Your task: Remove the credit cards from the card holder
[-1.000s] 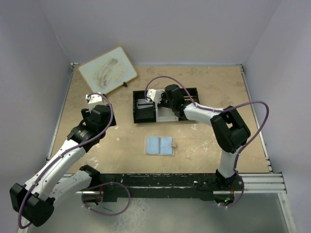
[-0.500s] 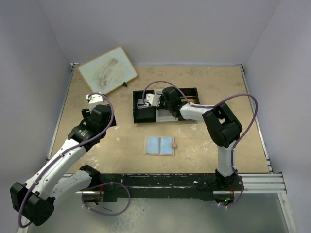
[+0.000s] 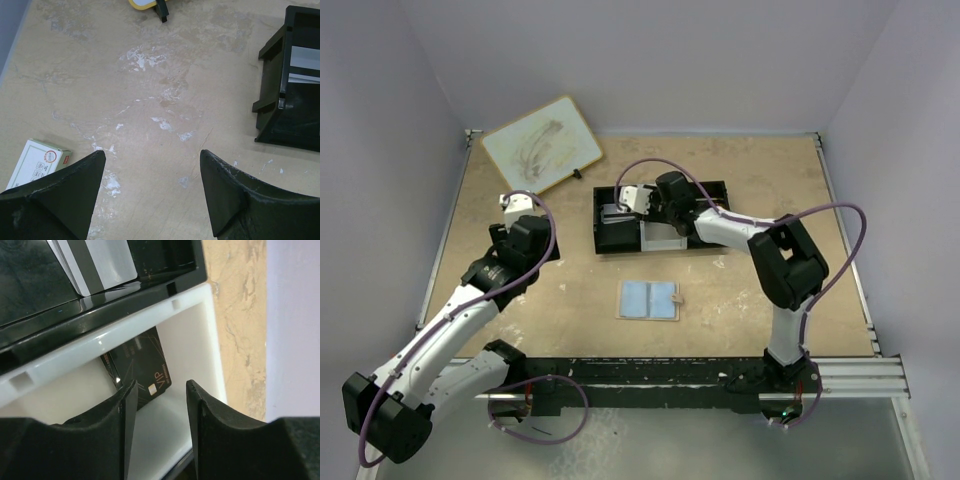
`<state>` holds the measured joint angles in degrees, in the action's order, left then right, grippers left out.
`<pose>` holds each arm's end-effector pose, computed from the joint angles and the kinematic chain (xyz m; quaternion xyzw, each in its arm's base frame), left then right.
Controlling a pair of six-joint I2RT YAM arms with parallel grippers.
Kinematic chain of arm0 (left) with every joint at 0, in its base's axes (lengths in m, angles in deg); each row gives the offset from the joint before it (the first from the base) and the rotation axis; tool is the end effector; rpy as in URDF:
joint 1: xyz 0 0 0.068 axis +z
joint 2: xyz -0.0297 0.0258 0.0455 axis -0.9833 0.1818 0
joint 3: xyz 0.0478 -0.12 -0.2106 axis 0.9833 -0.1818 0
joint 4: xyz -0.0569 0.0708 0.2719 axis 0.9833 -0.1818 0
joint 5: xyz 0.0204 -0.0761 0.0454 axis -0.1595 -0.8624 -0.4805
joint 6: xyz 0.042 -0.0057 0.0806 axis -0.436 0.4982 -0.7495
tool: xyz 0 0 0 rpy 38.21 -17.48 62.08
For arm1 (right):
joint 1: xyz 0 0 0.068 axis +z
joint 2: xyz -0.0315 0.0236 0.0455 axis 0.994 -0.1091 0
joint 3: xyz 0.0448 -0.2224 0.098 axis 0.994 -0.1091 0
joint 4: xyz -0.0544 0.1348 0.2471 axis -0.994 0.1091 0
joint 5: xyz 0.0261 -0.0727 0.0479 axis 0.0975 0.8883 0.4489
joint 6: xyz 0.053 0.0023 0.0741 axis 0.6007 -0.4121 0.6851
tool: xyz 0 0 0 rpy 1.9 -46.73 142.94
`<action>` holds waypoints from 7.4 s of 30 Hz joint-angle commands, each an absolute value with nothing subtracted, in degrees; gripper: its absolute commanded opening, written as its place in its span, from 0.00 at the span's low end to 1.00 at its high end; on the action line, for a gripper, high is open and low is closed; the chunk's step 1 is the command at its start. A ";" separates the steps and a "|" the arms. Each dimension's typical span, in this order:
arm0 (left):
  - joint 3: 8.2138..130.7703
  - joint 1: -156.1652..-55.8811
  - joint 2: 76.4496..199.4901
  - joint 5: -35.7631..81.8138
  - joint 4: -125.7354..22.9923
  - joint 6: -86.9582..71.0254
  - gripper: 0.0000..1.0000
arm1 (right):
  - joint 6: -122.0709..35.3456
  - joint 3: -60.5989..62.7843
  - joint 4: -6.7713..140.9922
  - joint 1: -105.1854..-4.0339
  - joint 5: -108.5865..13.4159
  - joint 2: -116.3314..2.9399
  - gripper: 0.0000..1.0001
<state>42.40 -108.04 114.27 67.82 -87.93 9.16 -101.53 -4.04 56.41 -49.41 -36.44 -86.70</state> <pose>0.2472 -0.0790 0.2363 -0.1312 0.8642 0.0622 0.4818 0.4032 0.2693 0.1249 -0.5789 0.6466 -0.0997 0.4867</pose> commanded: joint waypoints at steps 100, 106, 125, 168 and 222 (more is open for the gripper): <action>43.53 -107.74 113.00 70.40 -88.57 9.85 0.74 | -1.84 -10.92 86.78 -20.28 -14.63 -83.51 0.64; 43.55 -107.74 113.26 69.85 -88.40 9.81 0.74 | -3.51 -14.28 80.52 -20.81 -20.50 -78.89 0.42; 25.41 -110.47 112.11 19.11 -50.75 30.31 0.72 | -0.42 -38.82 45.03 -37.85 -52.22 -68.05 0.20; 8.74 -136.12 145.75 40.27 -8.07 45.79 0.60 | -4.68 -38.86 51.27 -40.41 -46.92 -67.65 0.47; 23.20 -138.04 154.57 29.29 -9.23 39.40 0.61 | 0.26 -50.54 36.53 -48.73 -59.40 -59.73 0.35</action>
<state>19.26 -136.73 152.01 34.05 -12.13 40.88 1.44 -50.12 32.54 -48.21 -60.28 -63.80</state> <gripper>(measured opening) 0.619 0.309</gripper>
